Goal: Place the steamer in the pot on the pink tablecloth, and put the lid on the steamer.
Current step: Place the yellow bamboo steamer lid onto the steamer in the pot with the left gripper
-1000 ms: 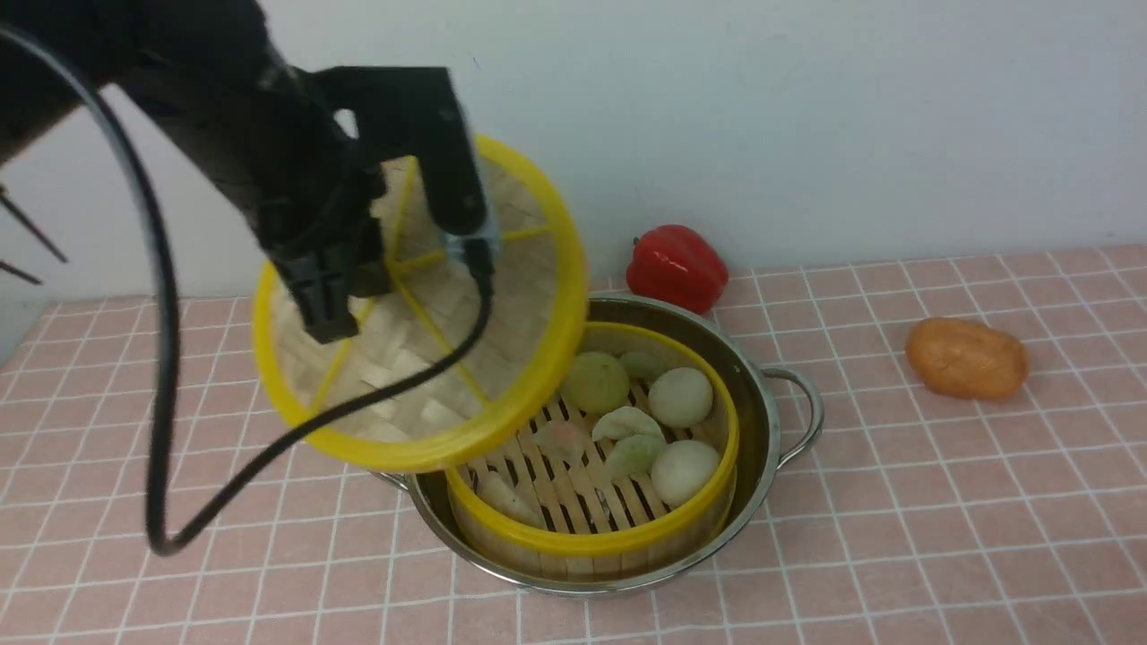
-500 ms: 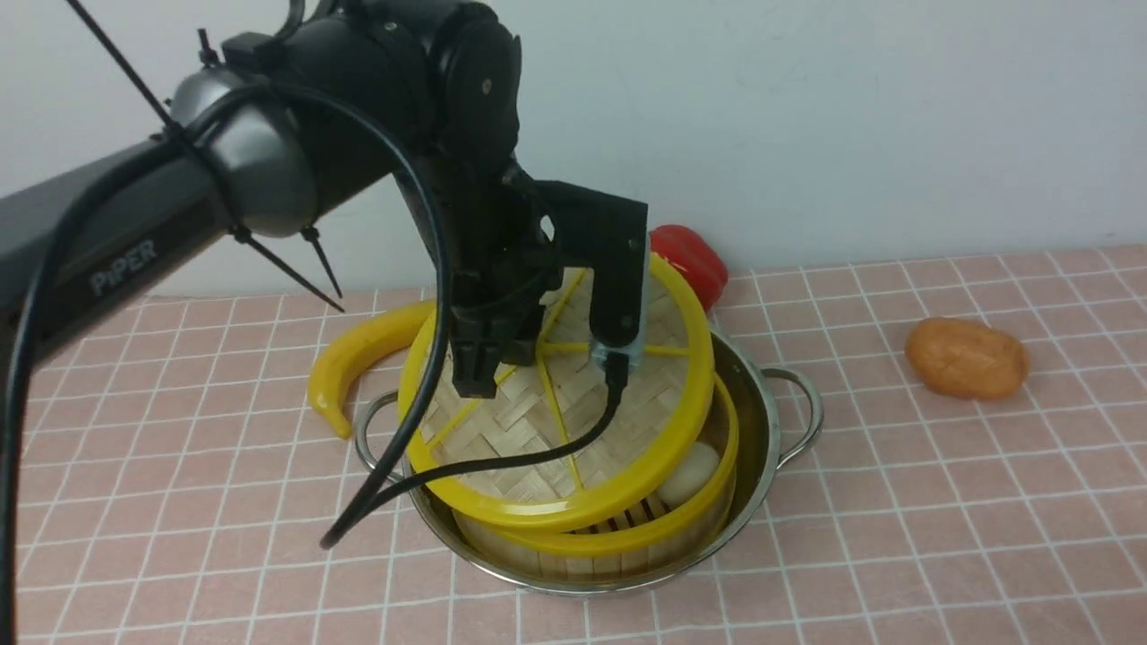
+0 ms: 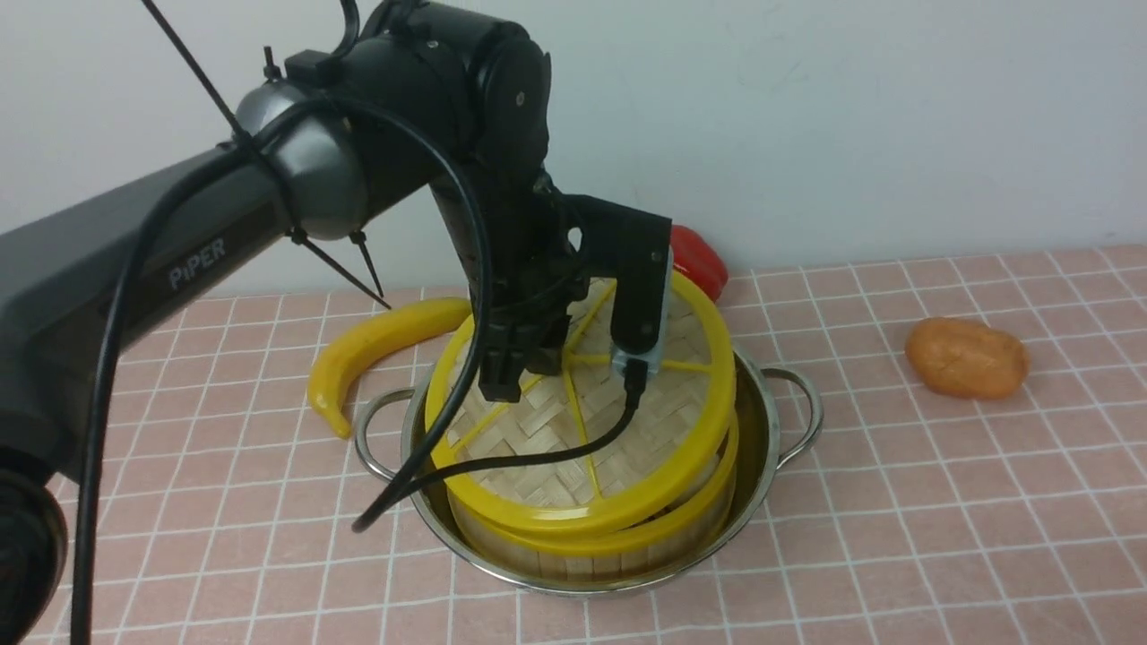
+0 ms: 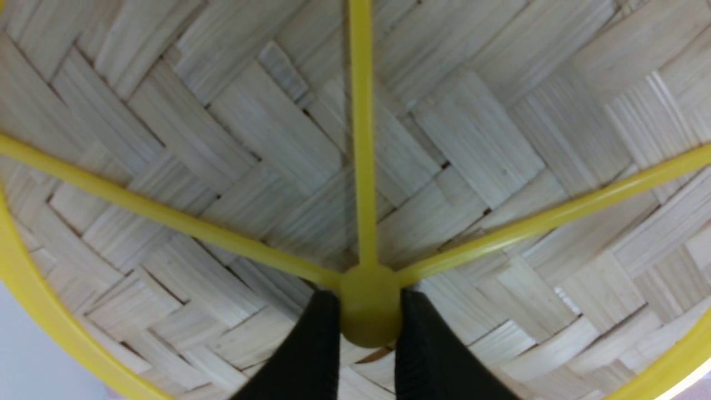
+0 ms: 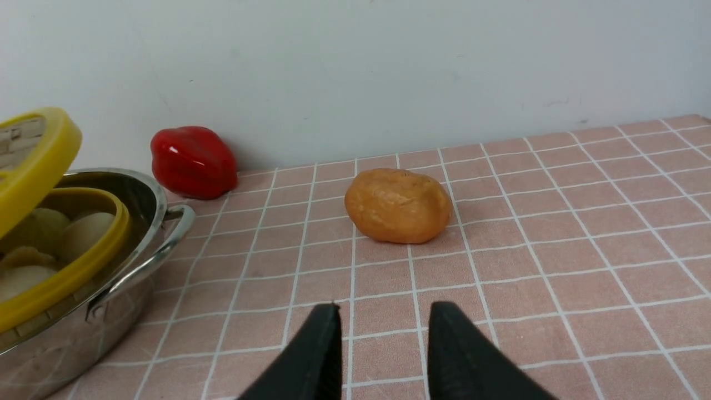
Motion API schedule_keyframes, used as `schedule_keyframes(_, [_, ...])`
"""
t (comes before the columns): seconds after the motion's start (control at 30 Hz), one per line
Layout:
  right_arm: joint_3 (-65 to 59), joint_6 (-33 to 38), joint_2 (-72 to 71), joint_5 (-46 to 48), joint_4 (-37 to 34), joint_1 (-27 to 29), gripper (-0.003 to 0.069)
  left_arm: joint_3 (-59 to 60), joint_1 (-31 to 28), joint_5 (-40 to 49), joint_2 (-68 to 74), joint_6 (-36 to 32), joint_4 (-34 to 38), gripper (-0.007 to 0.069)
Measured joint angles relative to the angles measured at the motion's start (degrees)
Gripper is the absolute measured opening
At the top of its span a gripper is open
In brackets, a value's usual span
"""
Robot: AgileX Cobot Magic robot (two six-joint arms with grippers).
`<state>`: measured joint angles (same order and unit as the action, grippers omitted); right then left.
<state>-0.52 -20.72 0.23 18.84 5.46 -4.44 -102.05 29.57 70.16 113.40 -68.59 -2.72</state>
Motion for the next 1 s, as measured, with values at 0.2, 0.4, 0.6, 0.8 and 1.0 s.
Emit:
schedule_keyframes(0.2, [0.0,0.0,0.0,0.0,0.0,0.0,0.024,0.0,0.0,-0.06,0.18,-2.16,1.68,0.0116])
schedule_keyframes(0.4, [0.0,0.0,0.0,0.0,0.0,0.0,0.024,-0.1,0.0,-0.25,1.57,-2.63,1.75,0.0116])
schedule_keyframes(0.6, [0.0,0.0,0.0,0.0,0.0,0.0,0.024,-0.1,0.0,-2.05,2.31,-2.69,1.75,0.0116])
schedule_keyframes(0.8, [0.0,0.0,0.0,0.0,0.0,0.0,0.024,-0.1,0.0,-3.24,2.31,-2.81,2.72,0.0116])
schedule_keyframes(1.0, [0.0,0.0,0.0,0.0,0.0,0.0,0.024,-0.1,0.0,-3.52,2.31,-2.86,2.72,0.0116])
